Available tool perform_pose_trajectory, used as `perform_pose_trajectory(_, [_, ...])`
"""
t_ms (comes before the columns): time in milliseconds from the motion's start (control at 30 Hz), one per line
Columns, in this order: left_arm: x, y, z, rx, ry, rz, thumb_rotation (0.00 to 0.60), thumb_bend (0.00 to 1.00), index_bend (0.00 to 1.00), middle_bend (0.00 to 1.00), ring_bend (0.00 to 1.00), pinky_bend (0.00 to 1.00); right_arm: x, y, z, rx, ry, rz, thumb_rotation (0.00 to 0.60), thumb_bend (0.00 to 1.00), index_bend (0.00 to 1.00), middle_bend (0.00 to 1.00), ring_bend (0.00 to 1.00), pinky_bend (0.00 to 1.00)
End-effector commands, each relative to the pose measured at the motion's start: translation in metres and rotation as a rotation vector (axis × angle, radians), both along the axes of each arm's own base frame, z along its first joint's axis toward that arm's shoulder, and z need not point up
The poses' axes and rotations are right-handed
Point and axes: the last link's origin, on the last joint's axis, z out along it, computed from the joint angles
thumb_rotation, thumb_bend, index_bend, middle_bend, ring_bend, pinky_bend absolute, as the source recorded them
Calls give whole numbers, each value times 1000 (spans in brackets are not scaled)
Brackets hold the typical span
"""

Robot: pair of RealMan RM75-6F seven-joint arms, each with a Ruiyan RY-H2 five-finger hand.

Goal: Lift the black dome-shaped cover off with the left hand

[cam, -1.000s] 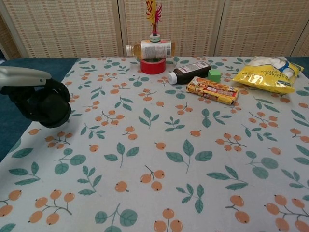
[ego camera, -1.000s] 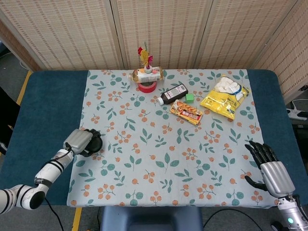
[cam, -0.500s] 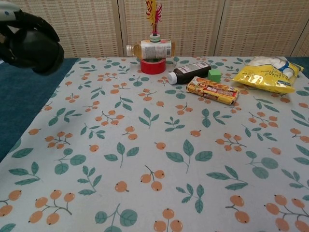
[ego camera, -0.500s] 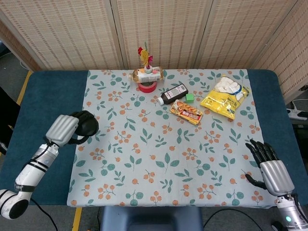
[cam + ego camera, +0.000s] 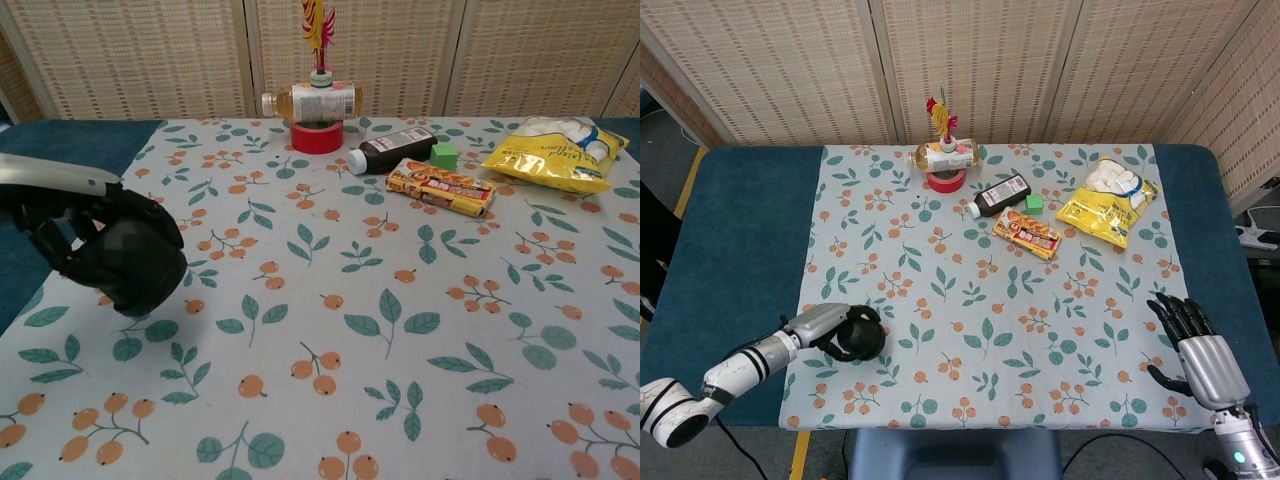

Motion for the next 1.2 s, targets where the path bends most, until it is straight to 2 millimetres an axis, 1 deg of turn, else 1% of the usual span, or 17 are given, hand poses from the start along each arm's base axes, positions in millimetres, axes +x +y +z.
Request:
perform_pose_trajectory(33, [-39, 67, 51, 469, 434, -217, 600, 523, 528, 577, 420, 749, 0, 2, 2, -2, -3, 3, 600, 122, 0, 0, 0, 0])
perform_pose_trajectory(100, [-54, 77, 51, 584, 606, -170, 600, 523, 523, 575, 419, 746, 1, 3, 2, -1, -5, 6, 600, 122, 0, 0, 0, 0])
perform_pose_trajectory(233, [-56, 77, 35, 646, 715, -92, 600, 522, 516, 570, 415, 737, 2, 5, 1, 10, -6, 15, 600, 122, 0, 0, 0, 0])
perform_pose_trajectory(300, [-43, 58, 16, 513, 582, -65, 600, 521, 508, 563, 410, 733, 2, 5, 1, 7, -3, 17, 600, 122, 0, 0, 0, 0])
perform_pose_trajectory(367, [-11, 19, -3, 208, 297, 11, 600, 522, 504, 557, 409, 732, 1, 4, 2, -28, 26, 14, 600, 121, 0, 0, 0, 0])
perform_pose_trajectory(467, [38, -23, -2, -108, 21, 63, 600, 524, 505, 558, 409, 732, 1, 3, -1, -36, 35, 3, 600, 121, 0, 0, 0, 0])
perform_pose_trajectory(567, [56, -30, 7, -76, -60, -24, 600, 522, 519, 571, 411, 736, 1, 3, -2, -21, 32, 3, 600, 121, 0, 0, 0, 0])
perform_pose_trajectory(633, [50, -24, 13, -24, -36, -65, 600, 521, 523, 575, 413, 740, 2, 4, -3, -11, 25, 7, 600, 121, 0, 0, 0, 0])
perform_pose_trajectory(700, [34, -8, 20, 32, 9, -62, 600, 521, 521, 575, 413, 740, 2, 4, -2, -4, 16, 9, 600, 122, 0, 0, 0, 0])
perform_pose_trajectory(767, [11, 18, 33, 135, 64, -41, 600, 521, 523, 578, 415, 742, 1, 4, -1, -4, 15, 8, 600, 122, 0, 0, 0, 0])
perform_pose_trajectory(833, [-17, 50, 50, 343, 166, -84, 600, 522, 528, 581, 419, 744, 1, 4, -1, -2, 12, 8, 600, 121, 0, 0, 0, 0])
perform_pose_trajectory(867, [-39, 70, 60, 517, 273, -114, 600, 522, 531, 584, 420, 745, 1, 4, -1, 0, 11, 10, 600, 121, 0, 0, 0, 0])
perform_pose_trajectory(933, [-64, 89, 66, 760, 430, -104, 600, 524, 541, 596, 430, 749, 2, 5, -1, 4, 9, 14, 600, 121, 0, 0, 0, 0])
perform_pose_trajectory(967, [-75, 94, 65, 844, 499, -57, 600, 524, 547, 603, 435, 751, 2, 6, 0, 6, 6, 17, 600, 122, 0, 0, 0, 0])
perform_pose_trajectory(1067, [-88, 94, 58, 894, 610, -1, 600, 524, 547, 605, 437, 752, 2, 5, 0, 3, 9, 16, 600, 122, 0, 0, 0, 0])
perform_pose_trajectory(1133, [-85, 86, 48, 846, 570, 12, 600, 524, 541, 601, 437, 751, 2, 5, -2, 9, 12, 15, 600, 122, 0, 0, 0, 0])
perform_pose_trajectory(1200, [-69, 66, 30, 678, 390, 51, 600, 524, 537, 597, 436, 750, 2, 4, -4, 18, 16, 15, 600, 122, 0, 0, 0, 0])
